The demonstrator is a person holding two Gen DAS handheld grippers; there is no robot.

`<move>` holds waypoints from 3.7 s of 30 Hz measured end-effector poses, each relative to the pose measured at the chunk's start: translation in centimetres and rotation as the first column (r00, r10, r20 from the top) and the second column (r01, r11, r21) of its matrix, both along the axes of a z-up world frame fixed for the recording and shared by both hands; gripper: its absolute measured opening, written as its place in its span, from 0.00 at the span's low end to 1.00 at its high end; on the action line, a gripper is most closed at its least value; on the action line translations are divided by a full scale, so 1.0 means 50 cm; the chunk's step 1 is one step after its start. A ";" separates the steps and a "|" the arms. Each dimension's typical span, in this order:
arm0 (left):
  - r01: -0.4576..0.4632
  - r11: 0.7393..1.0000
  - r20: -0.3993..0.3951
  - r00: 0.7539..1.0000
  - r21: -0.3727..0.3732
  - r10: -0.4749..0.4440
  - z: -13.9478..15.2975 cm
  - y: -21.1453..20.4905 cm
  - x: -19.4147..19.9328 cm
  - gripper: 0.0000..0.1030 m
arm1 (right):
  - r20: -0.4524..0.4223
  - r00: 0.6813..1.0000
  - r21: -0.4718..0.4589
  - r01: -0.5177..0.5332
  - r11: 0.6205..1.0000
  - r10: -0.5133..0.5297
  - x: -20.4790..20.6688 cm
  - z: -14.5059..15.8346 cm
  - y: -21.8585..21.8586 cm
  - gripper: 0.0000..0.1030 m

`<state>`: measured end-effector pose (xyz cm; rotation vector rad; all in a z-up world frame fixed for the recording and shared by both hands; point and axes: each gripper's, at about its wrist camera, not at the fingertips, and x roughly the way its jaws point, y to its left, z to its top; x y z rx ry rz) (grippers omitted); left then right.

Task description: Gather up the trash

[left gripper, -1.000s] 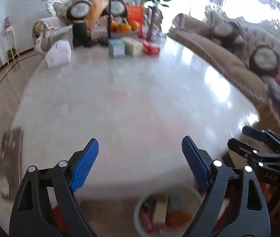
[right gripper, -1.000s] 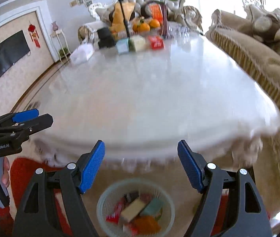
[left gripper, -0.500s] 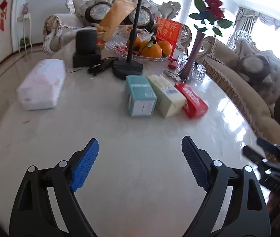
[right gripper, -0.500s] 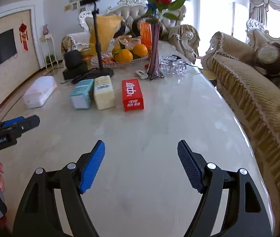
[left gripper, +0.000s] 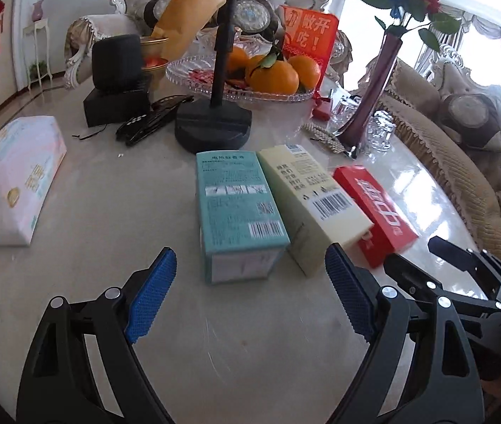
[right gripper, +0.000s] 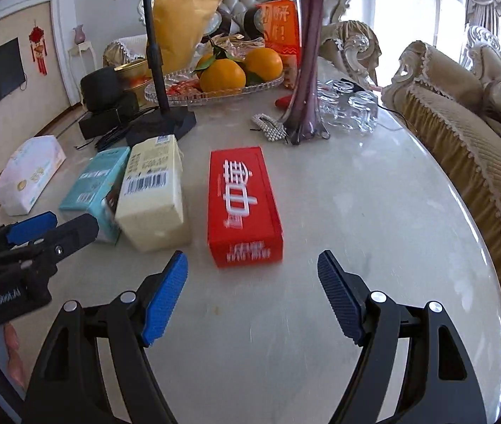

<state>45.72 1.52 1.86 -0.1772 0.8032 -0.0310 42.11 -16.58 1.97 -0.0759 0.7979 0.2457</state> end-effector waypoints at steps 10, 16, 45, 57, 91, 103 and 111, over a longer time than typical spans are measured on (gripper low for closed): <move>-0.073 0.997 -0.038 0.997 0.014 0.073 -0.021 0.035 0.070 0.82 | -0.035 0.999 -0.031 -0.006 0.999 0.005 0.081 -0.016 0.013 0.70; -0.086 0.996 -0.082 0.993 -0.022 0.084 -0.036 0.055 0.090 0.82 | -0.070 0.998 -0.047 -0.003 0.999 0.000 0.116 -0.026 0.026 0.70; 0.124 0.991 0.079 0.989 0.043 -0.127 0.104 0.030 -0.405 0.48 | 0.034 0.999 0.113 -0.009 0.994 0.005 -0.281 0.108 -0.068 0.45; 0.367 0.928 -0.059 0.930 0.066 -0.364 -0.021 -0.073 -0.926 0.48 | -0.042 0.999 0.156 -0.005 0.988 0.012 -0.823 0.039 -0.136 0.45; 0.316 0.945 -0.396 0.880 0.077 -0.262 -0.284 -0.110 -0.953 0.83 | -0.441 0.896 0.052 0.083 0.995 -0.052 -0.930 -0.261 -0.086 0.93; 0.200 0.974 -0.195 0.965 0.106 -0.177 -0.087 -0.097 -0.941 0.83 | -0.314 0.935 0.056 0.190 0.980 -0.163 -0.915 -0.107 -0.120 0.93; 0.149 0.970 -0.121 0.984 0.191 -0.127 -0.003 -0.109 -0.948 0.83 | -0.231 0.957 0.027 0.187 0.982 -0.176 -0.919 -0.059 -0.119 0.93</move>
